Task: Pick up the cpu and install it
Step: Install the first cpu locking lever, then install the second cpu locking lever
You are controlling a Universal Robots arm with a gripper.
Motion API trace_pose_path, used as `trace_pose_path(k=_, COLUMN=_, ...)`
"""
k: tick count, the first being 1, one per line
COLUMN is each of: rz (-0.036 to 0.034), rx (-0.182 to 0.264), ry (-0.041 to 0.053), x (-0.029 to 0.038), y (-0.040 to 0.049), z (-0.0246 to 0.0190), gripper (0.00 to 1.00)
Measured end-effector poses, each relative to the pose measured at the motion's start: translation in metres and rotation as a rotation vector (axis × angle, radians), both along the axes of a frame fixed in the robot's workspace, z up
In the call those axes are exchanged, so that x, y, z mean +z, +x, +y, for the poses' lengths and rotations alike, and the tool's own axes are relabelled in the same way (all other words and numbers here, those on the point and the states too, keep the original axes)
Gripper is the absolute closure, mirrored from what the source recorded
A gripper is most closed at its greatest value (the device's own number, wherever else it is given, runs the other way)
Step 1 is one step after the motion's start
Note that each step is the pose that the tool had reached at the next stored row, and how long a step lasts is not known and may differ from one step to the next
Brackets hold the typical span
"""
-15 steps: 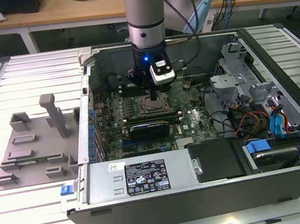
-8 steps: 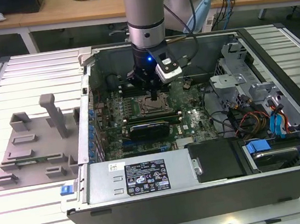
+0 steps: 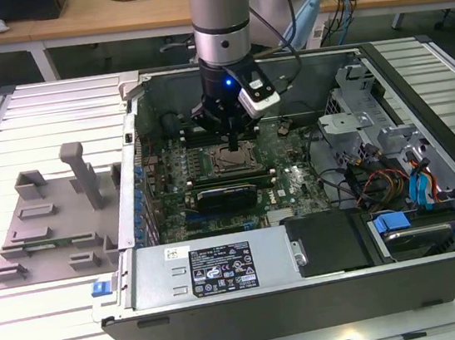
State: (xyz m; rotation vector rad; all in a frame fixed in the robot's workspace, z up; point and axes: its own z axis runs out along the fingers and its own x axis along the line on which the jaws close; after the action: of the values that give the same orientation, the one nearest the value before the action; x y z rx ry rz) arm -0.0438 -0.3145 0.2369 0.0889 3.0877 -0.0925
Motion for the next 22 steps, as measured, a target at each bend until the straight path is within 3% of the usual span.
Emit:
trace_pose_path(k=16, rz=0.0001, rx=0.003, ry=0.0005, x=0.0029, y=0.0002, z=-0.0004, gripper=0.89)
trace_pose_path(k=21, rz=0.0000, rx=0.003, ry=0.0047, x=0.0030, y=0.0002, z=-0.0091, gripper=0.89)
trace_pose_path(k=22, rz=0.0000, rx=0.003, ry=0.0067, x=0.0030, y=0.0001, z=-0.0125, gripper=0.89)
